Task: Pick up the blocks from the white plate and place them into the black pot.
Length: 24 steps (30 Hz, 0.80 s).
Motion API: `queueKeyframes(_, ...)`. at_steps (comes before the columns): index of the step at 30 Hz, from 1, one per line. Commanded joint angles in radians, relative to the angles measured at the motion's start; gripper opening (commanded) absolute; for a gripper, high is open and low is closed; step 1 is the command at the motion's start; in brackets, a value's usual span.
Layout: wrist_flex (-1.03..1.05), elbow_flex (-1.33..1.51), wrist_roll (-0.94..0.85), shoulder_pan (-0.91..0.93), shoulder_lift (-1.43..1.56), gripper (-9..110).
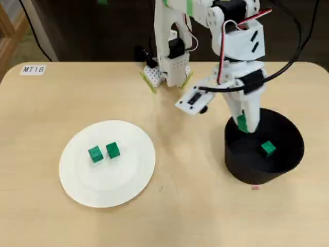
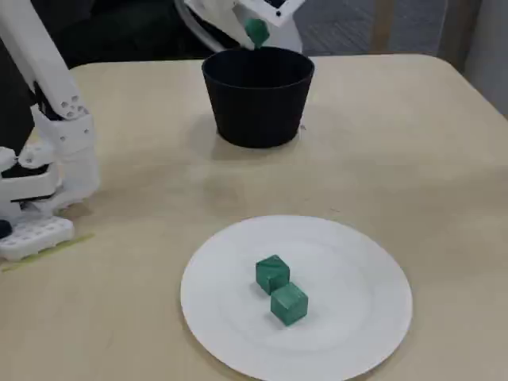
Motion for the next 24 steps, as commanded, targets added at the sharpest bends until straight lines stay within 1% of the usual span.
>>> queueKeyframes(1, -0.106, 0.038, 0.014, -0.078, 0.018, -2)
queueKeyframes(8, -0.27, 0.089, 0.012, -0.095, -0.061, -2)
queueKeyframes(16, -0.293, 0.089, 0.025, -0.023, -0.106, -2)
queueKeyframes(17, -0.284, 0.089, 0.029, -0.011, -0.106, 0)
queueKeyframes(20, -0.242, 0.089, -0.009, 0.021, -0.1, 26)
queueKeyframes(21, -0.225, 0.084, -0.02, 0.029, -0.097, 32)
queueKeyframes(22, -0.209, 0.08, -0.031, 0.038, -0.092, 36)
queueKeyframes(24, -0.184, 0.078, -0.034, 0.057, -0.075, 36)
